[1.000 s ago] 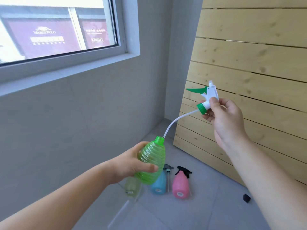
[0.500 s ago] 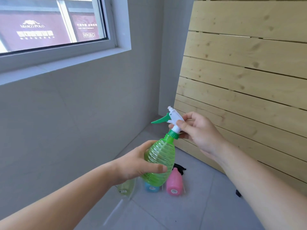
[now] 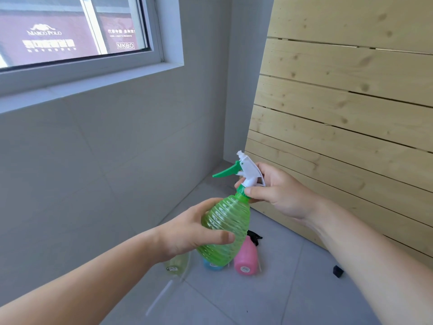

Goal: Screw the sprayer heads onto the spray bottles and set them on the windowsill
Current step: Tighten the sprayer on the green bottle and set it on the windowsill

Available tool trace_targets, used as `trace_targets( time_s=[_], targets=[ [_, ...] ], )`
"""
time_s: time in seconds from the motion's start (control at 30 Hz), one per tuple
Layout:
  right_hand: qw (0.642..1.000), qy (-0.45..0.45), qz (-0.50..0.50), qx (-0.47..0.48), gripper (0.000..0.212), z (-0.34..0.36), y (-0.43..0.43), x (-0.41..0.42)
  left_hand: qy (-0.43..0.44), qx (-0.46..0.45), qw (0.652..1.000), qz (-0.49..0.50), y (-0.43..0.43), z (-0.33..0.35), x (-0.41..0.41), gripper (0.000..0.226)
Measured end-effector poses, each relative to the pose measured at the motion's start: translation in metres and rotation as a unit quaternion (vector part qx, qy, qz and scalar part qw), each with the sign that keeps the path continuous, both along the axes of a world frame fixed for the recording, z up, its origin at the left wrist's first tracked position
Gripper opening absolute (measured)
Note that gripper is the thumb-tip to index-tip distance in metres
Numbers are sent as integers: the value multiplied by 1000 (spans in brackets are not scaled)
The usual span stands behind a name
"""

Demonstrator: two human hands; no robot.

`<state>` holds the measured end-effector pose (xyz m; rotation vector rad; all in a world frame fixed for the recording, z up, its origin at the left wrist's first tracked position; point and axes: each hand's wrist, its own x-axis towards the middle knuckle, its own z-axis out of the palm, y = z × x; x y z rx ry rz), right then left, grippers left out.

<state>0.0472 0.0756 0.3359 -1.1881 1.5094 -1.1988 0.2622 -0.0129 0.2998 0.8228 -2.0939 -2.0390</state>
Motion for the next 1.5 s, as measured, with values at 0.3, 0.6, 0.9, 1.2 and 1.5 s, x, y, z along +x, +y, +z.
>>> trace_targets(
  time_s=[0.3,0.6,0.9,1.2,1.5],
  targets=[
    [994,-94,53,-8,42,0,4,-10,0,66,998,-14,4,3,-5,68],
    [998,-15,50,-15,31,-1,7,-9,-11,89,995,-33,5,3,-4,65],
    [1000,17,17,1,32,-5,1,-3,-27,32,999,-10,11,9,-9,62],
    [999,34,-12,-18,27,-10,-5,-3,-16,23,1000,-7,11,13,-9,59],
    [998,41,-36,-12,34,-11,-5,-1,2,19,1000,-6,9,9,-9,62]
  ],
)
